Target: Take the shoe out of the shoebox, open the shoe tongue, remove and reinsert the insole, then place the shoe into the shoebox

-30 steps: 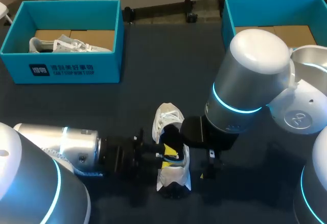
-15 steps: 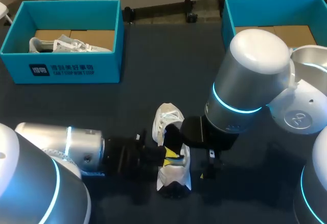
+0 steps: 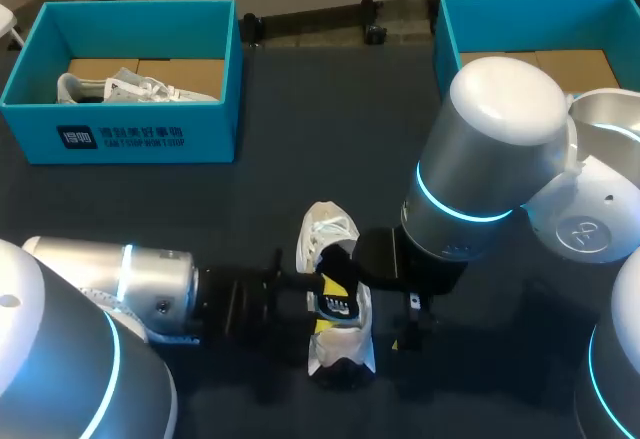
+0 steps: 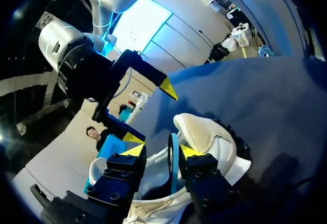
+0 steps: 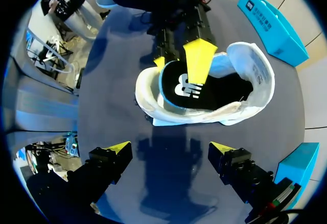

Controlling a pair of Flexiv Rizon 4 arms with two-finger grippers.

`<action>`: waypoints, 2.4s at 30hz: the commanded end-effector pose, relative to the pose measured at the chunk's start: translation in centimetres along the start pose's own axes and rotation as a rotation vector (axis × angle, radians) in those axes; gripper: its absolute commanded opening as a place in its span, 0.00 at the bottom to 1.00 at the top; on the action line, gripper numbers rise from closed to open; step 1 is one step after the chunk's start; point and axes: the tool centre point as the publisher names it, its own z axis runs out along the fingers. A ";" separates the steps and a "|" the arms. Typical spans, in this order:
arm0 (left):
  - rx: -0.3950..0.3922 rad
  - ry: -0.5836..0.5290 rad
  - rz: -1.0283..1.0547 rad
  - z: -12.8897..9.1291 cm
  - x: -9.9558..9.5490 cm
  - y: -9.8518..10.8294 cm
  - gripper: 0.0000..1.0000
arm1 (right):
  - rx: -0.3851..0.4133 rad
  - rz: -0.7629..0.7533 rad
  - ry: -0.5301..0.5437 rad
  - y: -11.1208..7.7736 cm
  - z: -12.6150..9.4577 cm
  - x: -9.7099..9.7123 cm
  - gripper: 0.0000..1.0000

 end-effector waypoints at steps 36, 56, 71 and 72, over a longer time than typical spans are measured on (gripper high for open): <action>-0.042 0.424 0.066 -8.8 -1.8 -3.3 0.32 | -0.006 0.021 0.009 -8.4 -6.7 -1.4 1.00; -0.112 1.043 0.022 -12.7 -6.4 -3.2 0.00 | 0.004 0.016 0.023 -11.3 -9.0 -2.9 1.00; -0.147 1.081 0.093 -12.9 -7.0 -3.1 0.00 | 0.004 0.016 0.023 -11.3 -9.0 -2.9 1.00; -0.153 1.110 0.127 -12.3 -7.0 -3.2 0.00 | 0.004 0.016 0.023 -11.3 -9.0 -2.9 1.00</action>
